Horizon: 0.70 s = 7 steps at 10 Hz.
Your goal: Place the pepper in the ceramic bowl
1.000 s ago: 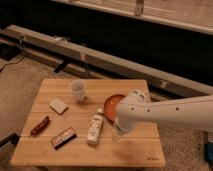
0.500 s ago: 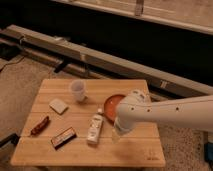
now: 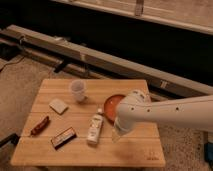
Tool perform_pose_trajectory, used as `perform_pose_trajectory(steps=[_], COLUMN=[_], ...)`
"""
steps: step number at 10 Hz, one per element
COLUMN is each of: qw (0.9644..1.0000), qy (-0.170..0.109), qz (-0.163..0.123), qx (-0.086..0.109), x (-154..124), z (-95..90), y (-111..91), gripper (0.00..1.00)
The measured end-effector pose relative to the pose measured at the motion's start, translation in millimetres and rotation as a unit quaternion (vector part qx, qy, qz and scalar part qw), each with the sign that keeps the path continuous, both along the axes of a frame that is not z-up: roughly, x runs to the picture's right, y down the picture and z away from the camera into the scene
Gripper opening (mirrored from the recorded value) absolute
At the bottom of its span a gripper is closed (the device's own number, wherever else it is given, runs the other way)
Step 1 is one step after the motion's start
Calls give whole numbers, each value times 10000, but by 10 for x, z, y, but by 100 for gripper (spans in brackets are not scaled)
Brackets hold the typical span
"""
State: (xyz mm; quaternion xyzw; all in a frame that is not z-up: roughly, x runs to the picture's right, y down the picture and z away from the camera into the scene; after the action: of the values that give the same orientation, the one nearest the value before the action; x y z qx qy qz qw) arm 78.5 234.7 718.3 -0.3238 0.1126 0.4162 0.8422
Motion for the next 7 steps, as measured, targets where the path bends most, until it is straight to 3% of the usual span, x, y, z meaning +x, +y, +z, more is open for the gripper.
perform_pose_trajectory(steps=[3,4,6,7], qw=[10000,9999,9968,9925], qy=[7,-51,-450,-702], qz=[-5,-85,-545,-846], qx=[4,87,368,534], x=[-1,-32,-262,-446], z=[-1,-28,-88,-109], y=[0,-13,-87,-138], gripper=[65,65,65,65])
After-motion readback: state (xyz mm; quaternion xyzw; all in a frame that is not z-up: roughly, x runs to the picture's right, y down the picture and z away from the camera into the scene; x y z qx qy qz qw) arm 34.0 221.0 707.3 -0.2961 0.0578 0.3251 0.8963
